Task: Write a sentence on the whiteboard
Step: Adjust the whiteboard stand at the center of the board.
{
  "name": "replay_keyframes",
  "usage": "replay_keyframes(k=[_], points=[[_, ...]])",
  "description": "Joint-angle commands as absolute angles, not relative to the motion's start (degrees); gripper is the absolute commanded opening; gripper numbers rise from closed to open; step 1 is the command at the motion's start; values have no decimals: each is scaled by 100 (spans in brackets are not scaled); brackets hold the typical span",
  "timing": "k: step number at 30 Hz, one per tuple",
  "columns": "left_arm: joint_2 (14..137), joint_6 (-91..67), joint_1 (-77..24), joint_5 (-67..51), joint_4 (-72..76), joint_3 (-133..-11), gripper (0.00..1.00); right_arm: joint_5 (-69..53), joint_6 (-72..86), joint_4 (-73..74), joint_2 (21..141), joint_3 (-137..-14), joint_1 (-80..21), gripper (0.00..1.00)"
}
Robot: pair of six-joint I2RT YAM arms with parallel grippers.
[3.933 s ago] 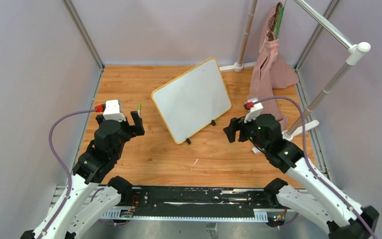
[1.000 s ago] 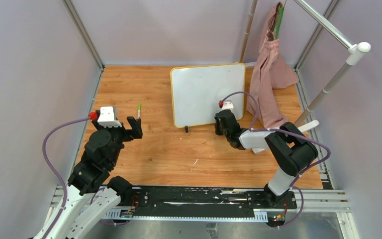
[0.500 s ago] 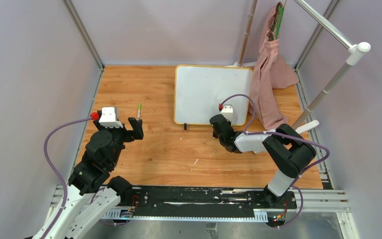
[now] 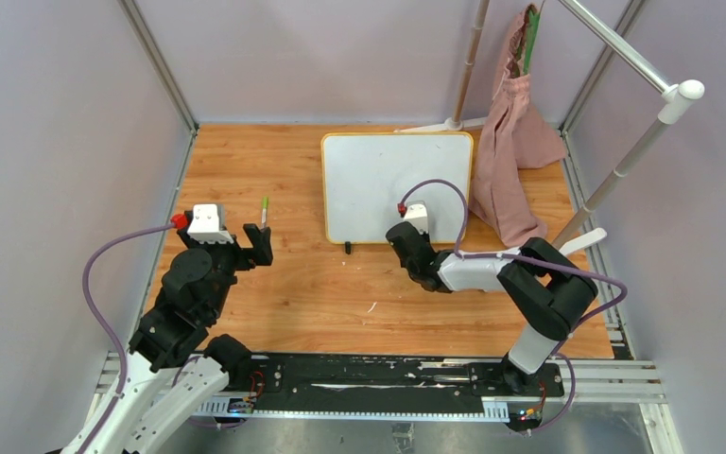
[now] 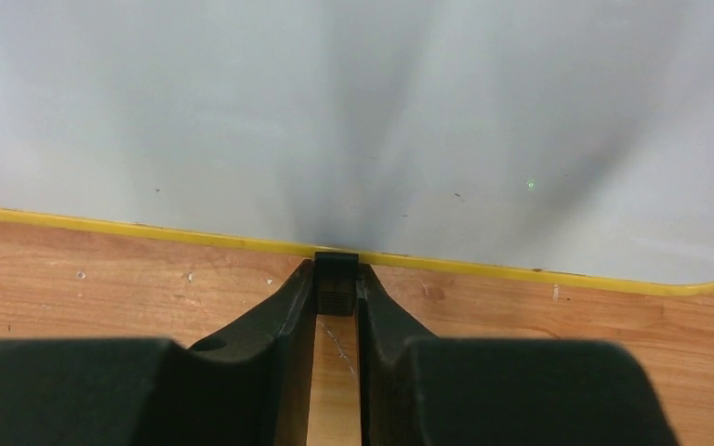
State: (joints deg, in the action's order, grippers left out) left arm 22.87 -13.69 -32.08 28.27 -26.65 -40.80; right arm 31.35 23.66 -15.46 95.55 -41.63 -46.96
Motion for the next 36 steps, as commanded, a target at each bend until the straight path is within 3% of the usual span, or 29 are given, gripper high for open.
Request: replay_keyframes(k=[1, 4, 6, 11, 18, 24, 30, 36], points=[[2242, -1380, -3270, 2856, -2523, -4043, 100, 3067, 2190, -869, 9564, -4294, -4842, 16], [2262, -1380, -3268, 2856, -2529, -4044, 100, 3049, 2266, -845, 9397, -4207, -4860, 38], [2296, -1380, -3267, 2848, -2528, -4043, 100, 3037, 2310, -828, 9253, -4141, -4869, 48], [2386, -1389, -3264, 2844, -2545, -4051, 100, 2912, 2360, -722, 8795, -4007, -4917, 57], [2886, -1786, -3263, 2874, -2418, -4097, 100, 2389, 2288, -512, 7698, -3674, -5003, 58], [4318, -2353, -3143, 2132, -2074, -4637, 100, 1101, 1730, -565, 6637, -3429, -5001, 53], [5474, -3535, -1056, 540, -2154, -4835, 94, 606, 1683, -167, 5475, -3190, -5010, 49], [6608, -3389, -861, 551, -2014, -5059, 88, 449, 1622, 133, 4620, -2952, -5010, 49]])
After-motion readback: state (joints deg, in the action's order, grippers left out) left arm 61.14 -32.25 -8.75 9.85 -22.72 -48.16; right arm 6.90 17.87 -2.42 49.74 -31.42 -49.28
